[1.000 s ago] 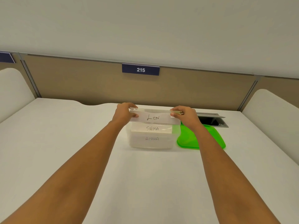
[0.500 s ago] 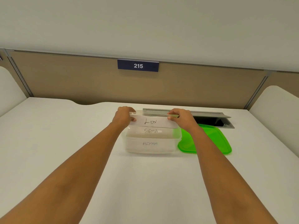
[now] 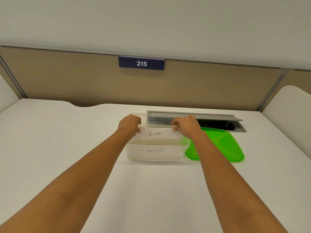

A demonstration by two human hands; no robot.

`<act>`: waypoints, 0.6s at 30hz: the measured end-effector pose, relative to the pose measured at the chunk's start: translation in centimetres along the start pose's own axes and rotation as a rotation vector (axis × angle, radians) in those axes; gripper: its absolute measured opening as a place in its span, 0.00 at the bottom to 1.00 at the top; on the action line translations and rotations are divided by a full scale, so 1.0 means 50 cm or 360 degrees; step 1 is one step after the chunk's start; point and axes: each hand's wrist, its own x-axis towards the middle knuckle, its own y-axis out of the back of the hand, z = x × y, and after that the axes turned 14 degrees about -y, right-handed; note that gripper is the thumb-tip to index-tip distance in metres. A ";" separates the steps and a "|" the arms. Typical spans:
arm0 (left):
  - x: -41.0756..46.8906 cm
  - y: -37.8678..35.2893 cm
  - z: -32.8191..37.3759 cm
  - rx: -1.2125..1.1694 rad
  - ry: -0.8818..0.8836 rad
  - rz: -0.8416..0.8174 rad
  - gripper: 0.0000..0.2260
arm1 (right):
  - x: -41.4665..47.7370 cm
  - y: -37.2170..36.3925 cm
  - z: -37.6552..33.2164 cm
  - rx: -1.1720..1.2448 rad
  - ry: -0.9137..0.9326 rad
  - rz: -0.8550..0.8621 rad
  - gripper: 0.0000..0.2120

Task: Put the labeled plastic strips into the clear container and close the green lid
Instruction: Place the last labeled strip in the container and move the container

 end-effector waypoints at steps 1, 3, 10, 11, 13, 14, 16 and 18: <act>0.001 -0.003 0.001 0.0041 -0.0004 -0.0014 0.15 | 0.001 -0.004 0.000 -0.0049 0.0009 -0.0003 0.12; 0.004 -0.008 0.001 0.0104 -0.0009 -0.0030 0.14 | 0.003 -0.011 -0.001 -0.0110 0.0021 0.0002 0.12; 0.010 -0.014 0.009 0.0435 -0.0053 -0.0165 0.14 | 0.008 -0.026 -0.005 -0.0168 0.0034 0.0004 0.12; 0.010 -0.017 0.009 0.0466 -0.0059 -0.0171 0.14 | 0.009 -0.029 -0.006 -0.0164 0.0038 0.0000 0.12; 0.012 -0.022 0.010 0.0531 -0.0070 -0.0183 0.14 | 0.010 -0.034 -0.008 -0.0181 0.0046 -0.0010 0.11; 0.013 -0.022 0.010 0.0559 -0.0074 -0.0191 0.14 | 0.011 -0.036 -0.009 -0.0201 0.0050 -0.0009 0.11; 0.014 -0.021 0.013 0.0594 -0.0077 -0.0203 0.15 | 0.012 -0.040 -0.010 -0.0221 0.0054 0.0001 0.11; 0.013 -0.020 0.017 0.0619 -0.0082 -0.0214 0.14 | 0.013 -0.043 -0.011 -0.0230 0.0055 0.0012 0.11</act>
